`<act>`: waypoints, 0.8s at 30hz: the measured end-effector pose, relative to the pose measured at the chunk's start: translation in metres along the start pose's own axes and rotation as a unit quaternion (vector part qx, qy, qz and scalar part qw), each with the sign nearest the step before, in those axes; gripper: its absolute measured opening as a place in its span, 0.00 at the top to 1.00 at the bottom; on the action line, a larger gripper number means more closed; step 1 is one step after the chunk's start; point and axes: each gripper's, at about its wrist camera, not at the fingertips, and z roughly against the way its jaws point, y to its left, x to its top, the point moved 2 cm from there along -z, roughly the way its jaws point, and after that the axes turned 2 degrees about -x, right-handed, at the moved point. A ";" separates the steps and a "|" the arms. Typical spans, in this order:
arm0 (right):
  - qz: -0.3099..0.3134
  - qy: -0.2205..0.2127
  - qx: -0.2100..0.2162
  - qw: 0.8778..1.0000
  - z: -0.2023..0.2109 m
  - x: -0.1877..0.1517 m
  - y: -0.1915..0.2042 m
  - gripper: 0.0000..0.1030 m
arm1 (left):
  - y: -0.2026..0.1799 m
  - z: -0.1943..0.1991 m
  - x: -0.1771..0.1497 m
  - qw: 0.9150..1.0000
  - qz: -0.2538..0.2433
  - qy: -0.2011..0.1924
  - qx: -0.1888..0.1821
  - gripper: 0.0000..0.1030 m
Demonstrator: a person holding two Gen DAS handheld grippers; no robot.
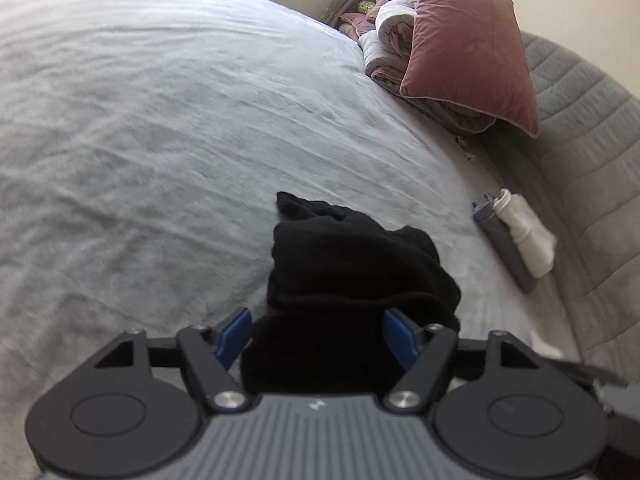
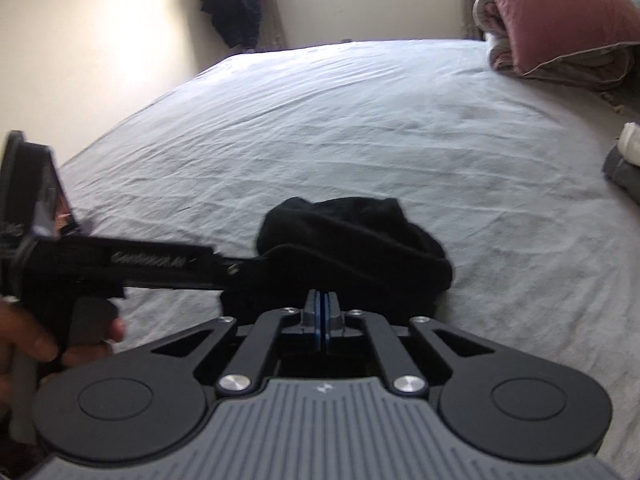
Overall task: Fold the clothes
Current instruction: 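Close the right gripper on the black shirt while the left gripper grasps it too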
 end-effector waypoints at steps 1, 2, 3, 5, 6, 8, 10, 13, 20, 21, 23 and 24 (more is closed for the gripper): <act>0.001 0.004 0.007 1.000 0.001 -0.001 0.002 0.98 | 0.001 0.000 0.000 1.000 0.006 0.001 -0.004 0.42; 0.004 0.010 0.013 1.000 0.001 -0.002 0.004 0.98 | 0.002 -0.001 0.000 1.000 0.011 0.002 -0.006 0.44; 0.008 0.015 0.018 1.000 0.001 -0.003 0.007 0.98 | 0.003 -0.002 -0.001 1.000 0.016 0.003 -0.008 0.47; 0.017 0.028 0.025 0.999 0.000 -0.005 0.011 0.98 | 0.004 -0.003 -0.001 1.000 0.023 0.005 -0.011 0.49; 0.022 0.034 0.026 0.999 0.000 -0.006 0.012 0.98 | 0.005 -0.003 0.000 1.000 0.027 0.004 -0.012 0.49; 0.031 0.037 0.025 0.999 0.001 -0.008 0.015 0.98 | 0.006 -0.002 0.002 0.999 0.033 -0.001 -0.009 0.49; 0.045 0.018 0.010 0.999 0.005 -0.007 0.018 0.84 | 0.008 -0.002 0.004 0.999 0.039 -0.003 -0.009 0.49; 0.061 -0.016 -0.012 0.998 0.011 -0.005 0.020 0.41 | 0.011 -0.005 0.005 0.999 0.042 -0.007 -0.011 0.48; 0.081 -0.055 -0.058 0.994 -0.002 0.002 0.016 0.38 | 0.011 -0.020 0.000 0.999 0.041 0.000 -0.024 0.63; 0.085 -0.054 -0.065 0.993 -0.008 0.002 0.016 0.38 | 0.011 -0.020 0.000 0.999 0.042 -0.001 -0.024 0.63; 0.095 -0.052 -0.075 0.991 -0.019 0.003 0.015 0.59 | 0.012 -0.020 0.000 0.999 0.043 0.000 -0.026 0.63; 0.100 -0.050 -0.078 0.991 -0.024 0.004 0.013 0.73 | 0.012 -0.021 0.001 0.999 0.044 0.003 -0.026 0.63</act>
